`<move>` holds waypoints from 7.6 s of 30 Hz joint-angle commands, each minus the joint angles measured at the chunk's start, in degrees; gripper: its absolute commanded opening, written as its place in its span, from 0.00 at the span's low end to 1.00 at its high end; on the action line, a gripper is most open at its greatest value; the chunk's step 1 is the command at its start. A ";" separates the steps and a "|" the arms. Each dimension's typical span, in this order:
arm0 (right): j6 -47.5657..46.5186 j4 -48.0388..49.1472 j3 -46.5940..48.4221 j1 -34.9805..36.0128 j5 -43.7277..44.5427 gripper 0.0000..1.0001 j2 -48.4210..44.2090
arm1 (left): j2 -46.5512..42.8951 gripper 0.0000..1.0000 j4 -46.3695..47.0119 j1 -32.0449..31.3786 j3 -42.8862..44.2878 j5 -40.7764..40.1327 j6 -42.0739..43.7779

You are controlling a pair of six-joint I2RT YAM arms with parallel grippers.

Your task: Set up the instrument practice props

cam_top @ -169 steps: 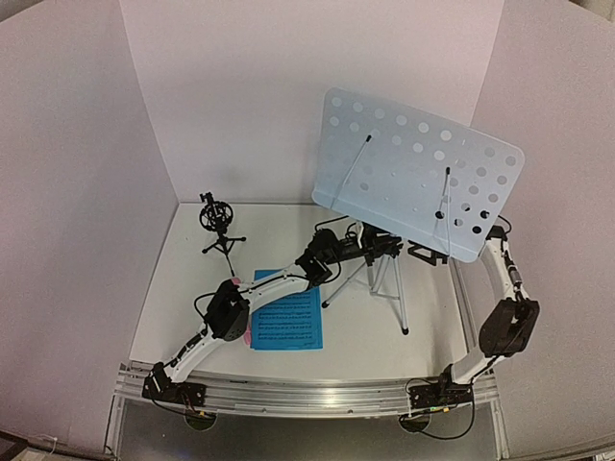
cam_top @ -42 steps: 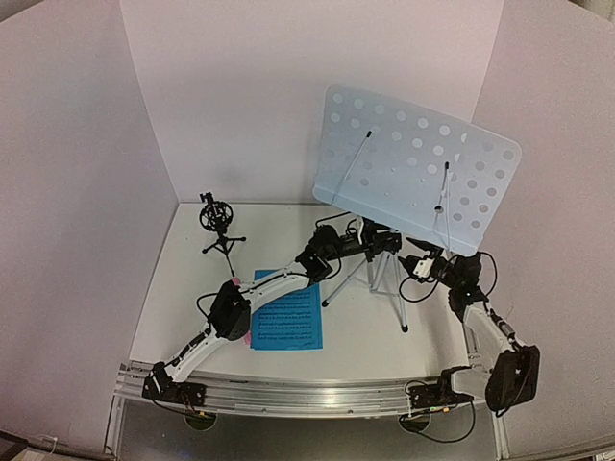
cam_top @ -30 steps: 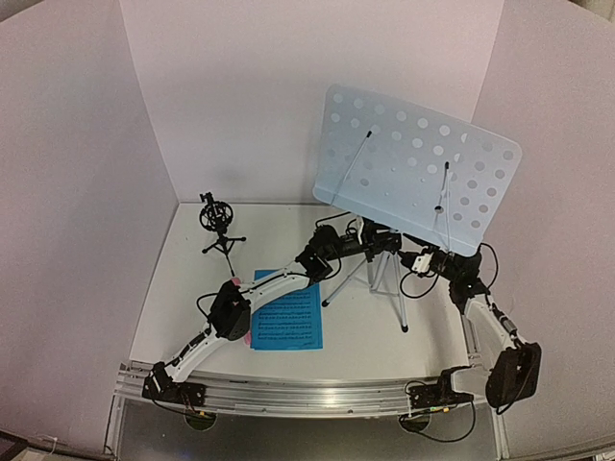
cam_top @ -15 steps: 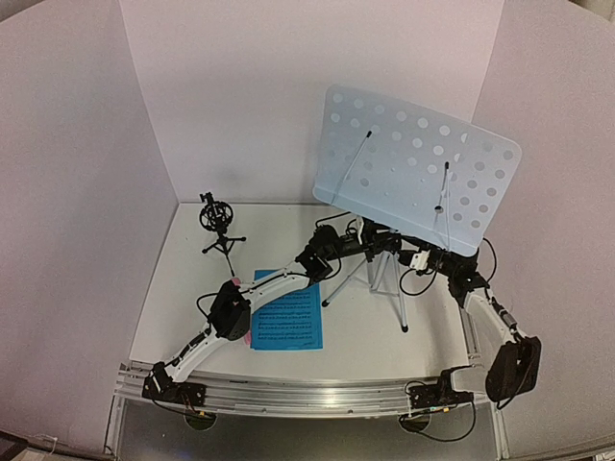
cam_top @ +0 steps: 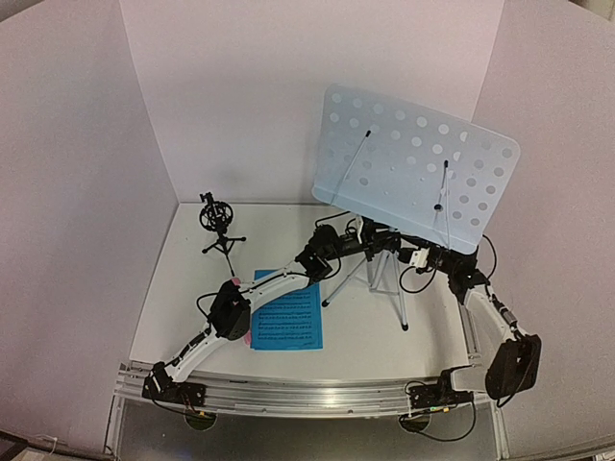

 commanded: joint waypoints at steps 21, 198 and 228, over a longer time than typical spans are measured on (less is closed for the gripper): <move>8.88 -57.60 24.12 1.24 -10.41 0.00 16.50 | 1.76 0.00 -2.51 2.28 -1.92 1.06 9.46; 56.11 8.80 16.22 9.26 21.43 0.55 28.85 | -47.78 0.79 -21.81 10.96 -62.40 1.12 38.64; 104.41 -32.72 32.45 39.31 32.98 0.54 35.31 | -72.21 0.65 -52.11 11.46 -96.93 -12.89 50.88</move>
